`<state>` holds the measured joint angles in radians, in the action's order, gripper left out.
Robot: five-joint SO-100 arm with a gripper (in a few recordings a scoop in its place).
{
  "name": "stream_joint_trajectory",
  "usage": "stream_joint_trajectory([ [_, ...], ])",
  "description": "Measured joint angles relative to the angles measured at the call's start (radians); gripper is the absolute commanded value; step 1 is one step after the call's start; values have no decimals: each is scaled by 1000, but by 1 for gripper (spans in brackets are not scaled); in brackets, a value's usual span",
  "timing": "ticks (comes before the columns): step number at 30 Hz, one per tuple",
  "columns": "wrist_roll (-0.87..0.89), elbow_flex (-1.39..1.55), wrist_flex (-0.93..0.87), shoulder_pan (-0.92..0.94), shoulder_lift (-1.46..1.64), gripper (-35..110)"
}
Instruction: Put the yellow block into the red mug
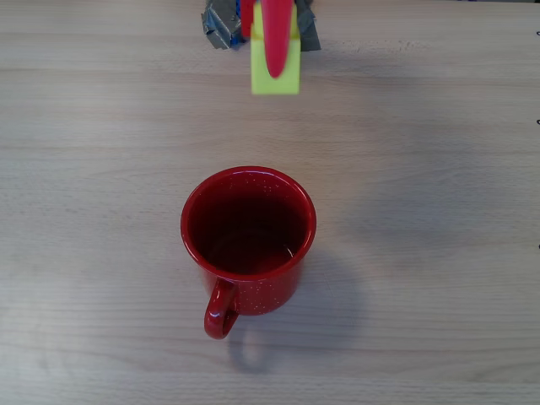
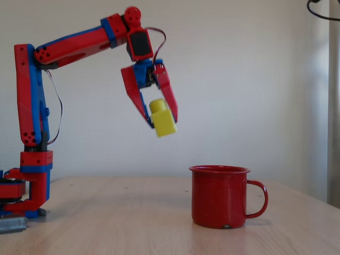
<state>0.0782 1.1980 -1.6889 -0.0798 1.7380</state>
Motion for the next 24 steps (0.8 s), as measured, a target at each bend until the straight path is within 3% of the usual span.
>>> stream_joint_trajectory([
  [11, -17, -337, -20, 55, -276, 0],
  [24, -17, -523, 147, 69, -578, 0],
])
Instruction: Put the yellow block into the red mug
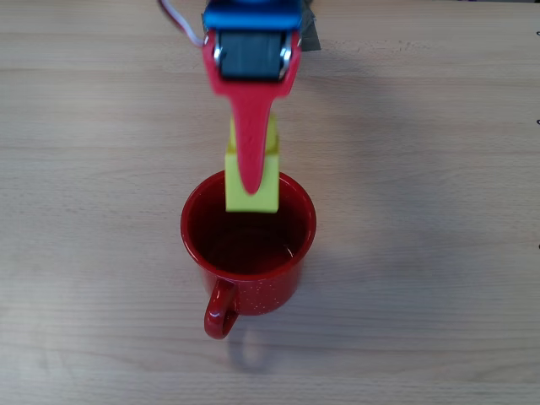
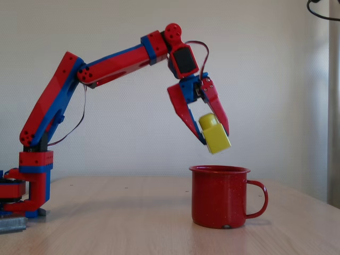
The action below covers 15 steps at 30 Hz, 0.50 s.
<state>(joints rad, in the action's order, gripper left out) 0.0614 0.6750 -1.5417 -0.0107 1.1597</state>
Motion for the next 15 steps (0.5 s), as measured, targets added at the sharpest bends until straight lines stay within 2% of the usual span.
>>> stream_joint_trajectory([
  [12, 0, 2, 37, -2, -112, 1],
  [15, 0, 2, 37, -2, -112, 23],
])
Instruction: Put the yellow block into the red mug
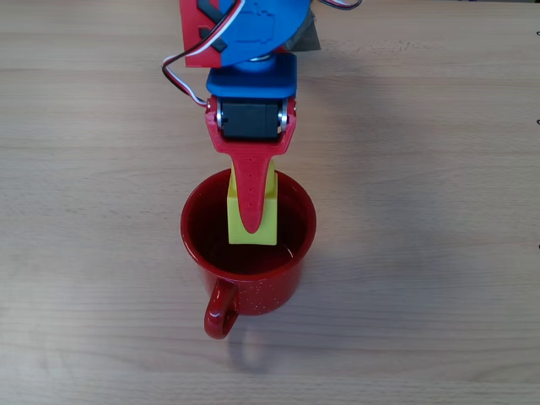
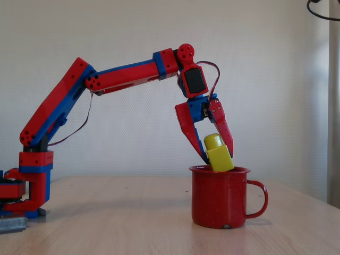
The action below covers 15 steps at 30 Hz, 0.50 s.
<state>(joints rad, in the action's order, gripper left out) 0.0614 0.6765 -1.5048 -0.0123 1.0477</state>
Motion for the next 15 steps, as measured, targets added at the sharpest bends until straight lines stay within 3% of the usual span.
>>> stream_joint_trajectory([
  [7, 0, 0, 0, -2, 0, 57],
  [15, 0, 0, -21, -2, 0, 62],
])
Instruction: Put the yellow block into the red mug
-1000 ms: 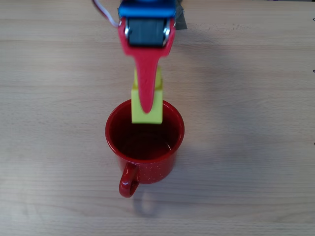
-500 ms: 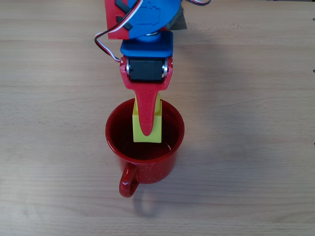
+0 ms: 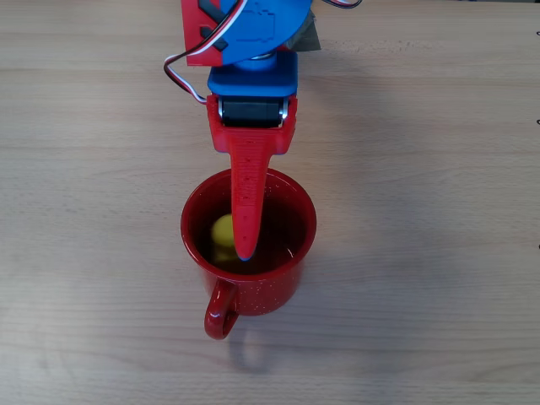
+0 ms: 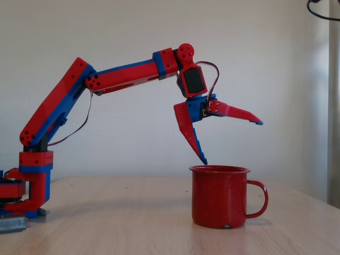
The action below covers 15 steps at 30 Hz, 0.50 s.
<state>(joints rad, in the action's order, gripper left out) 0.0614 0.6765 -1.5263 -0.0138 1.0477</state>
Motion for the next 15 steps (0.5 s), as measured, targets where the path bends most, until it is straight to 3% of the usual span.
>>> stream_joint_trajectory([
  [15, -11, 0, -15, 20, 0, 61],
])
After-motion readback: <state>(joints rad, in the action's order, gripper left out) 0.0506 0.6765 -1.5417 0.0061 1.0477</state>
